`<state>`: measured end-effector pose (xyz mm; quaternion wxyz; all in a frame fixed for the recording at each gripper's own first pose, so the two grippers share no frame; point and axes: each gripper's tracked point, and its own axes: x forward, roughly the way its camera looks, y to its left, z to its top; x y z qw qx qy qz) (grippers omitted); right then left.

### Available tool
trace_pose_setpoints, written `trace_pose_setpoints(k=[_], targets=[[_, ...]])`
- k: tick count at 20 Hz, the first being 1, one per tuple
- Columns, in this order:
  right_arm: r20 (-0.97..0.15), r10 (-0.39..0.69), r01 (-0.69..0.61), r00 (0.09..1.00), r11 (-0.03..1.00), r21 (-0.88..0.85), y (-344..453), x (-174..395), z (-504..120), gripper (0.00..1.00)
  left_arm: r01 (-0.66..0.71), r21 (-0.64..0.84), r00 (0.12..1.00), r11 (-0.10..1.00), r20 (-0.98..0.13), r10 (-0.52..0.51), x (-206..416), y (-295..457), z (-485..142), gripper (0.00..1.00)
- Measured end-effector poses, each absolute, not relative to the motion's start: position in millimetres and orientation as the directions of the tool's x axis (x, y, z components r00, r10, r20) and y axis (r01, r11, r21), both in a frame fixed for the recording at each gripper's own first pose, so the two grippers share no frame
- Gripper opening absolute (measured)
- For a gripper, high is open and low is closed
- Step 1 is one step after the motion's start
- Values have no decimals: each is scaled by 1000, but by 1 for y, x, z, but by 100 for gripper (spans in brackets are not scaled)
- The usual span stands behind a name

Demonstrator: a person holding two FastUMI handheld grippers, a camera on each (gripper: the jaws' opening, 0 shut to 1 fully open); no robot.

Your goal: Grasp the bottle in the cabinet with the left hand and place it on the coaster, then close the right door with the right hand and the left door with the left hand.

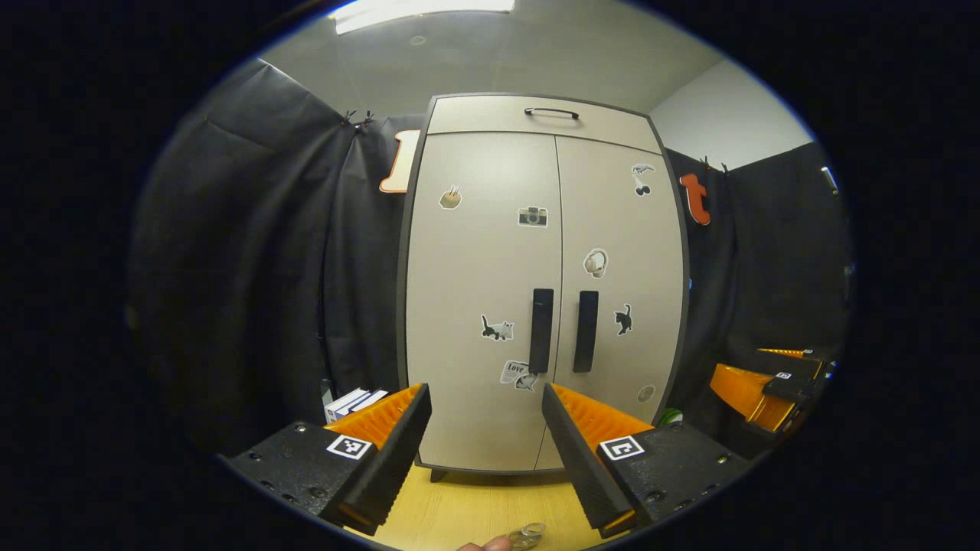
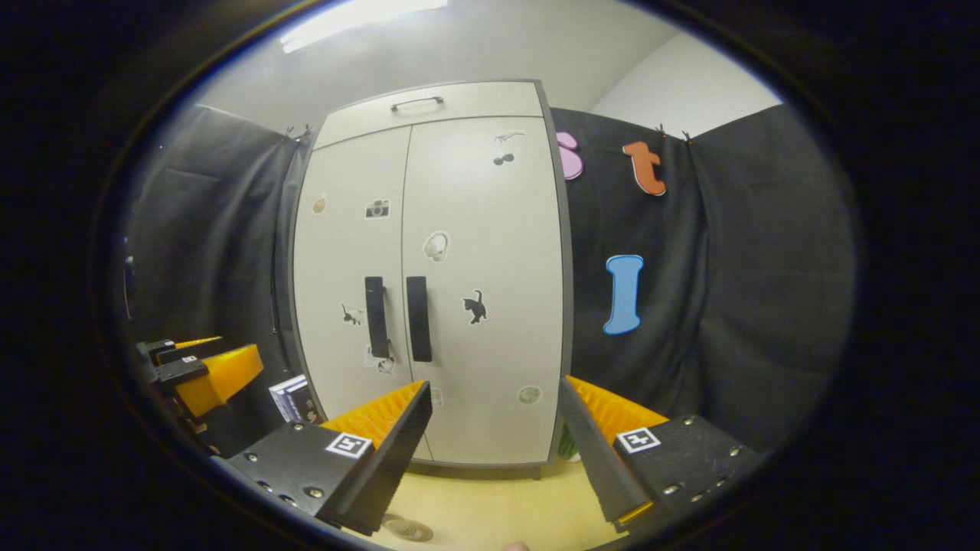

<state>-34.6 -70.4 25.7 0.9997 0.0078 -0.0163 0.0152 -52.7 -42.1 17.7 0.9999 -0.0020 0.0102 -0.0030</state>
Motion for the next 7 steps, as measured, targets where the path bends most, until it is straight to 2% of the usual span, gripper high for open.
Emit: trace_pose_setpoints(k=[7], targets=[[33,31,-32,999,999,16,-75,-38,26,100,-1,-10,1000,1000,-24,1,-53,-40,16,93]])
